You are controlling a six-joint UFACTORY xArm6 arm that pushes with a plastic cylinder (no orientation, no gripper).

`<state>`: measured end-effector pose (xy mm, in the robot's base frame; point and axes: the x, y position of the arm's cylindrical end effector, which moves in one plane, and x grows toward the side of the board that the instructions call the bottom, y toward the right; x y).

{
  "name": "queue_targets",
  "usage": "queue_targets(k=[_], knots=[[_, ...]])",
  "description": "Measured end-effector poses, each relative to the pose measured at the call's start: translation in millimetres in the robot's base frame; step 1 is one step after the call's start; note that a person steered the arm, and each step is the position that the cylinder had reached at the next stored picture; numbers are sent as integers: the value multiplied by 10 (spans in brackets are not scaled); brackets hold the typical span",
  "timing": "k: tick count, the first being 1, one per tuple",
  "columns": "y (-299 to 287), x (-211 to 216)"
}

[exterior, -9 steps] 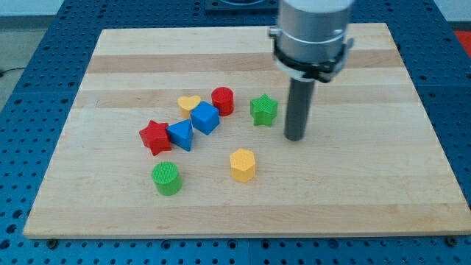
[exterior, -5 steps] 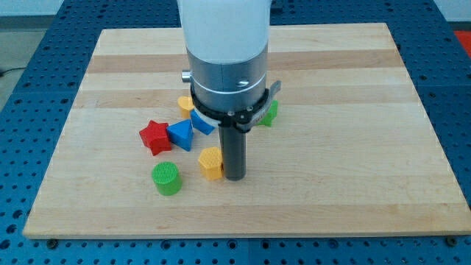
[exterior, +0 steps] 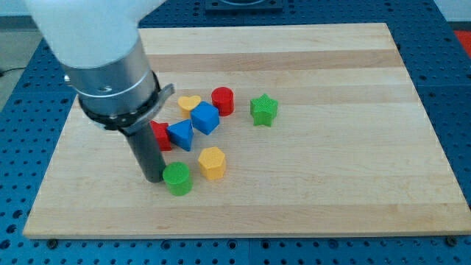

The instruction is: Move the green circle and yellow hexagon down to the blue blocks

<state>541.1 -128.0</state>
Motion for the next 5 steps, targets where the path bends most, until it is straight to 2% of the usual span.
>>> queue_targets(k=[1, 2, 3, 4, 5], knots=[[55, 68], [-394, 58], [-447, 223], [-294, 224], [-3, -85]])
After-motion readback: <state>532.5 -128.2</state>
